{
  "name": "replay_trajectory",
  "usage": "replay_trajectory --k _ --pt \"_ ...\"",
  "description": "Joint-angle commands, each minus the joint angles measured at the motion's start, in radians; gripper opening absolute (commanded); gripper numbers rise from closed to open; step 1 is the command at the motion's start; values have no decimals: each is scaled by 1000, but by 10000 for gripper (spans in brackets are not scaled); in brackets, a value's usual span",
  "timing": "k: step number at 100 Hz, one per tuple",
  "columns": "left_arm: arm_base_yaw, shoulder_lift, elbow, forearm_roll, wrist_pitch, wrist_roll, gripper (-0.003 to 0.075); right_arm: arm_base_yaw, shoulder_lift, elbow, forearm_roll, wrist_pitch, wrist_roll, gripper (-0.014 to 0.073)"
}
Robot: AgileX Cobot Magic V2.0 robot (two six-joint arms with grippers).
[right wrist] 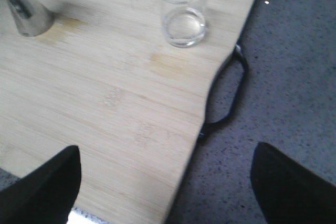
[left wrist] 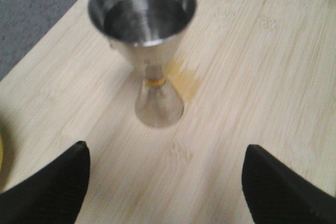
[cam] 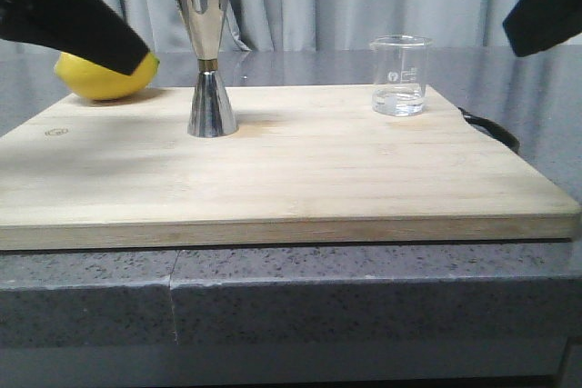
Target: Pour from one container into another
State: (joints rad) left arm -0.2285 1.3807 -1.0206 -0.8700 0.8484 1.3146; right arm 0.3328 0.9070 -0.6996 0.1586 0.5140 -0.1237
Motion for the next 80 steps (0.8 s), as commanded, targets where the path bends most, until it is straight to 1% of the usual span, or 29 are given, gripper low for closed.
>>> replay_trajectory --k 1,2,5,9,10,16,18,19,25,30,40,53,63,80 --pt "4 -108 -30 172 -7 -256 551 -56 -14 -55 -14 0 -5 594" --pt "4 -121 -30 187 -7 -295 550 -67 -14 -59 -14 8 -5 594" --pt "4 -140 -30 248 -5 -354 550 -90 -14 -63 -14 29 -3 594" --pt "4 -177 -30 325 -2 -480 550 -125 -14 -78 -14 61 0 594" --pt "4 -183 -30 356 1 -522 550 -131 -14 -81 -14 75 7 594" --pt "4 -237 -30 473 19 -674 550 -179 -14 -109 -14 146 23 594" --pt "4 -254 -30 525 26 -748 549 -189 -14 -120 -14 177 28 594" --pt "4 -259 -30 538 28 -748 548 -198 -14 -124 -14 198 33 594" --pt "4 -307 -30 630 51 -901 547 -230 -14 -160 -14 277 54 594" --pt "4 -346 -30 681 71 -984 547 -252 -14 -185 -14 336 64 594" --pt "4 -400 -23 743 110 -1108 547 -271 -25 -210 -16 406 67 591" --pt "4 -476 17 765 100 -1240 547 -271 -82 -201 -27 406 67 591" --pt "4 -546 88 765 14 -1295 547 -271 -147 -173 -54 365 67 591" --pt "4 -661 215 765 -165 -1349 547 -271 -270 -73 -71 230 67 591"
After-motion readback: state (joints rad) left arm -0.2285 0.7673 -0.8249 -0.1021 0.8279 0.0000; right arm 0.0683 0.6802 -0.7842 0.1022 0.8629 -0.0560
